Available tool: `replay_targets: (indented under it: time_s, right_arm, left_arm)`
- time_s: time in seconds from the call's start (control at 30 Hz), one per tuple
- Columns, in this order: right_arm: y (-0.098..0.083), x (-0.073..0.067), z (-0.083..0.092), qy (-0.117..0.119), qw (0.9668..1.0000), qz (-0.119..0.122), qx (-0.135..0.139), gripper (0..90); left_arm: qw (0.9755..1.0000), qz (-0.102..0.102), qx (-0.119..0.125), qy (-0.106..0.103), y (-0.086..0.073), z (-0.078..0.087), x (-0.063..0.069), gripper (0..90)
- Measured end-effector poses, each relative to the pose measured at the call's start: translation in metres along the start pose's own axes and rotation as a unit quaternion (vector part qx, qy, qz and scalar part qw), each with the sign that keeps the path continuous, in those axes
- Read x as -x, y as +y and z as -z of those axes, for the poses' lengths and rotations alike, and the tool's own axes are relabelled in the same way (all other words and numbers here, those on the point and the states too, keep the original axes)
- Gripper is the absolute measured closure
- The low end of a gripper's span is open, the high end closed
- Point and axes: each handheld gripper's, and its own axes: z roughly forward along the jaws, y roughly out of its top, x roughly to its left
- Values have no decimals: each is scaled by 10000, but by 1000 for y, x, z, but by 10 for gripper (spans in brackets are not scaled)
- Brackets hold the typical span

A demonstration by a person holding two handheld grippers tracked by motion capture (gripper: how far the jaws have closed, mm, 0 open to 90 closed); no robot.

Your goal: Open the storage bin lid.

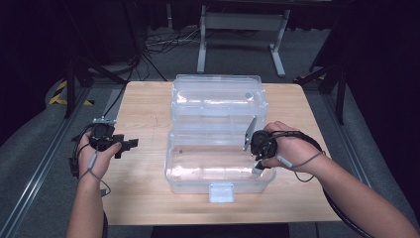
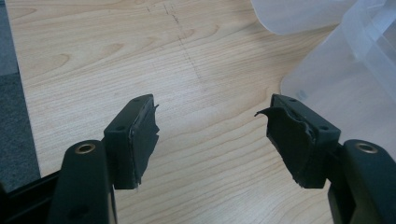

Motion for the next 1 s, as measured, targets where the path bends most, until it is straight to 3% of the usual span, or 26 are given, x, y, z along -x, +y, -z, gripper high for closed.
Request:
replay_targets:
  time_s: [1.0]
  right_arm:
    - [3, 4, -45, 126, 9992, 103, -370, 714]
  left_arm:
    - [10000, -4, -17, 6, 0, -2, 1, 337]
